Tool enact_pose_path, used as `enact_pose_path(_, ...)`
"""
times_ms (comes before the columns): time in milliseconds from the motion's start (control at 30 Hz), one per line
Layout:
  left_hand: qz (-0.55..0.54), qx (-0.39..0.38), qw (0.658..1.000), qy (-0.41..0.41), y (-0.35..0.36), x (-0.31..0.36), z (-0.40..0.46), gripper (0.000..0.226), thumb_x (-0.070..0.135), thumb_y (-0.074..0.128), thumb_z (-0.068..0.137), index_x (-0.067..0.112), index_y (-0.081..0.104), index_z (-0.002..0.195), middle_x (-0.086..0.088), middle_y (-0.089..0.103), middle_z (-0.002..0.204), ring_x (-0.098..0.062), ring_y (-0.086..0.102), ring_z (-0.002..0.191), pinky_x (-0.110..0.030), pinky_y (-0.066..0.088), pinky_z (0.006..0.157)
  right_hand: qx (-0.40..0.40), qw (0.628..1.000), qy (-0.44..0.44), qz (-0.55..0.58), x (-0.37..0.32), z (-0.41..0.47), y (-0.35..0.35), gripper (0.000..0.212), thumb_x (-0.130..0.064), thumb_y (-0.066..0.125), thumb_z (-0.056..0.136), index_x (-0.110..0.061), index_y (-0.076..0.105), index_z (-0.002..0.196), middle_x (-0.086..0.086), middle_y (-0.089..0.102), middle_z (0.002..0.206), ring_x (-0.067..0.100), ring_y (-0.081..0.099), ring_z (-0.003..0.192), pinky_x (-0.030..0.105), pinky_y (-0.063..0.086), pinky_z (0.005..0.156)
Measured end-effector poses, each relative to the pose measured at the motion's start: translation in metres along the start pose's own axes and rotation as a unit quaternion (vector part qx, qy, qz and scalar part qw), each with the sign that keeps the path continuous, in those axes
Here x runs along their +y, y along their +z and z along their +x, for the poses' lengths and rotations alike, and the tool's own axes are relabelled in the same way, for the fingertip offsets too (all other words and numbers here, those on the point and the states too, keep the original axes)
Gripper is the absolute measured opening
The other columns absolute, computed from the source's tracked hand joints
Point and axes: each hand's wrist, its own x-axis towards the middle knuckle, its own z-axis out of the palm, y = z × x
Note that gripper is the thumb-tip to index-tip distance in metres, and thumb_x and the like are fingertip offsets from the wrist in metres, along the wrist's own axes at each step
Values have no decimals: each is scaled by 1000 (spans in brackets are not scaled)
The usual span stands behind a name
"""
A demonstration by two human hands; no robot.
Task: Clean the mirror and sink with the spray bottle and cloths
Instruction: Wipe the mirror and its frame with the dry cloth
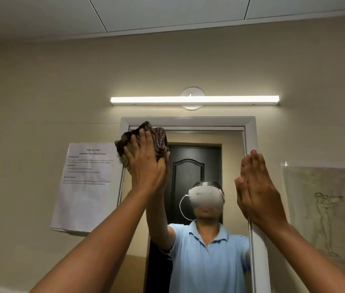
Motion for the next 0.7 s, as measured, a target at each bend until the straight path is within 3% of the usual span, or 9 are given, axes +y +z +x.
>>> enact_pose_path(200, 63, -22, 995, 71, 7, -21, 12, 79, 53, 23, 91, 17, -9, 154, -3, -15, 162, -21, -20, 147, -41, -15, 118, 15, 1000, 9, -7, -5, 3, -2, 61, -35, 22, 102, -11, 11, 156, 5, 6, 165, 15, 1, 152, 37, 17, 122)
enact_pose_path(400, 65, -42, 991, 105, 0, -37, 23, 85, 52, 26, 89, 11, -12, 152, -10, -19, 160, -22, -23, 147, -38, -14, 119, 18, 999, -2, -35, -5, 28, -9, 59, -35, 19, 101, -10, 15, 155, 6, 11, 164, 17, 4, 152, 37, 17, 122)
enact_pose_path(533, 47, -62, 987, 144, 0, -38, 20, 82, 53, 27, 91, 13, -11, 153, -7, -19, 160, -20, -22, 147, -41, -9, 120, 36, 999, 7, -33, -11, 34, -12, 58, -32, 22, 100, -8, 21, 153, 8, 18, 162, 19, 12, 150, 40, 26, 119)
enact_pose_path(700, 36, -92, 977, 188, -2, -18, 3, 82, 58, 23, 92, 16, -12, 153, -5, -20, 161, -17, -22, 147, -42, -13, 118, 49, 998, 37, -28, -20, 34, -10, 57, -24, 31, 99, -8, 24, 153, 6, 20, 161, 16, 12, 149, 30, 19, 118)
